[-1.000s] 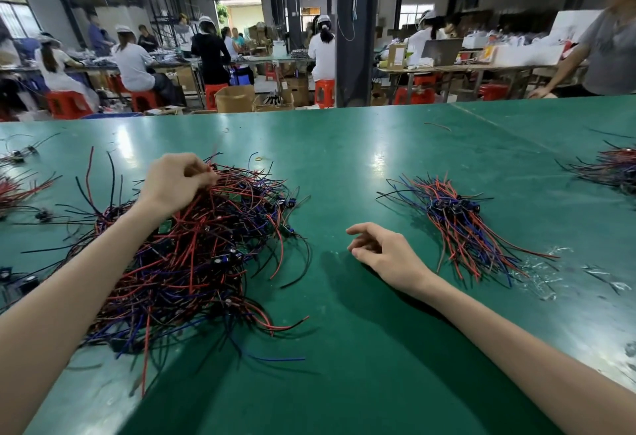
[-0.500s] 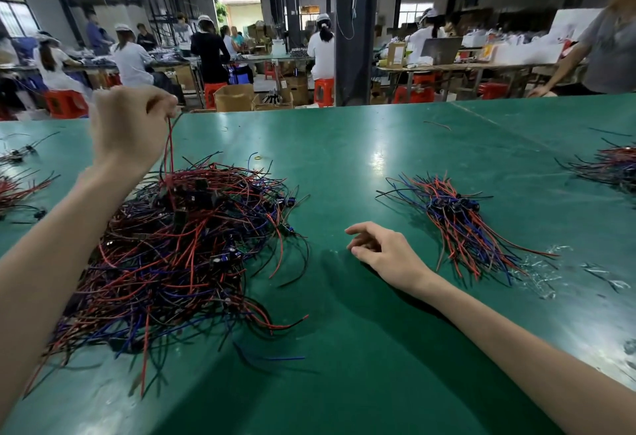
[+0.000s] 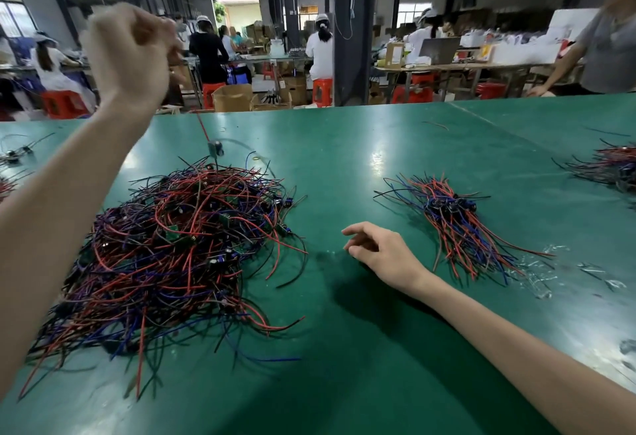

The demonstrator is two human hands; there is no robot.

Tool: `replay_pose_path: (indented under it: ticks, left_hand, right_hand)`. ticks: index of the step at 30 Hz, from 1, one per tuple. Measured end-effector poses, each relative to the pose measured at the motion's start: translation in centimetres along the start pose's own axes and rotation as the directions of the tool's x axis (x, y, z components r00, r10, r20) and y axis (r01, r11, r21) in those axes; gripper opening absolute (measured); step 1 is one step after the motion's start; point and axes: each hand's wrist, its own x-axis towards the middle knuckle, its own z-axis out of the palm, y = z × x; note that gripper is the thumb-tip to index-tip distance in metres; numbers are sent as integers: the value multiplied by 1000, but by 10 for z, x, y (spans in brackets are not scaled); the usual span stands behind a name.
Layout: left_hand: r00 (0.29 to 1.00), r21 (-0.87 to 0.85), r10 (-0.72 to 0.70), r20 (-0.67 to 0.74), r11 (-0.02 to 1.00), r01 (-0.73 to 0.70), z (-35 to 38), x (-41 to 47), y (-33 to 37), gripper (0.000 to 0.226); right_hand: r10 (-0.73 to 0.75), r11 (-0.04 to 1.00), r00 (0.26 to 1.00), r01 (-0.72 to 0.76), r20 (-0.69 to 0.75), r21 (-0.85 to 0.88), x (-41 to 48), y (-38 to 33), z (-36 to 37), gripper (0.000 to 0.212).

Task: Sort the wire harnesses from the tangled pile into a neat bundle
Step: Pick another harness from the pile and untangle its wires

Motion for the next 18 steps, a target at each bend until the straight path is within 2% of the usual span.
replay_pose_path:
  ticks: [2, 5, 9, 13, 16, 18]
  left_hand:
    - [984, -205, -62, 166, 974, 96, 14, -19, 10, 10]
    - [932, -324, -135, 336, 912, 249, 40, -51, 27, 8]
    - [827, -485, -296, 477, 696, 529, 68, -84, 45, 12]
    - [747, -544, -385, 542, 516, 661, 87, -101, 44, 18]
    - [687, -557, -447, 573, 402, 727, 93, -107, 32, 18]
    - [646, -568, -478, 595, 319, 759, 94, -112, 21, 17]
  right_hand:
    - [16, 999, 1000, -15, -12, 36, 0, -1, 0, 23]
    - [33, 990, 999, -30, -18, 136, -1, -6, -2, 18]
    - [19, 951, 999, -28, 30, 307, -6, -18, -1, 18]
    - [14, 849, 999, -39, 51, 526, -7, -28, -5, 40]
    - [24, 730, 995, -85, 98, 678, -6, -28, -12, 41]
    - [45, 689, 990, -125, 130, 714, -5, -28, -16, 36]
